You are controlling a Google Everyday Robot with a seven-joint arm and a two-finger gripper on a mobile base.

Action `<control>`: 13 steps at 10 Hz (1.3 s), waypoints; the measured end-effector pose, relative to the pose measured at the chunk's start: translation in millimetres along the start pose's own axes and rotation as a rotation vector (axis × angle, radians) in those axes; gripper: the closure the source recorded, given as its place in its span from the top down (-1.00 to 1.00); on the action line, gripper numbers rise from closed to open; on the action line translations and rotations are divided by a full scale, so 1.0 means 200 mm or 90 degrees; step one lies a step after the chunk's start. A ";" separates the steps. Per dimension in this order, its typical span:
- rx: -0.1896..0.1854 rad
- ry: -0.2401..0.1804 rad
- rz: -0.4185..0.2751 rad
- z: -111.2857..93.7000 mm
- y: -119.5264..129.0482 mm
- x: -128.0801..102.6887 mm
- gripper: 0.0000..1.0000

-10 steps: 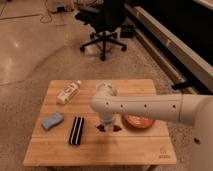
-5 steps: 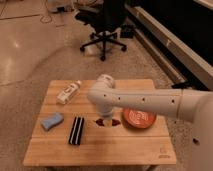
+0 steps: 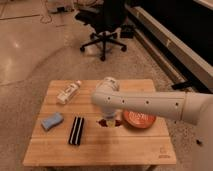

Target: Place the pepper in the ceramic bowl

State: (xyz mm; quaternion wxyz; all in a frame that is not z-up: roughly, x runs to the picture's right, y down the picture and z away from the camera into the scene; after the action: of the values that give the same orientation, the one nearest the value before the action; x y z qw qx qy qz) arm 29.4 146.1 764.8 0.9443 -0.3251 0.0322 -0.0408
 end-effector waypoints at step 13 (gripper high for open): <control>0.036 -0.007 0.043 0.03 -0.22 0.25 -0.33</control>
State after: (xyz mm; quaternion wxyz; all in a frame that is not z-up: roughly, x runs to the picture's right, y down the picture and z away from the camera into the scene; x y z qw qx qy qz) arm 76.3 110.2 794.5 0.9541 -0.2970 0.0369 -0.0083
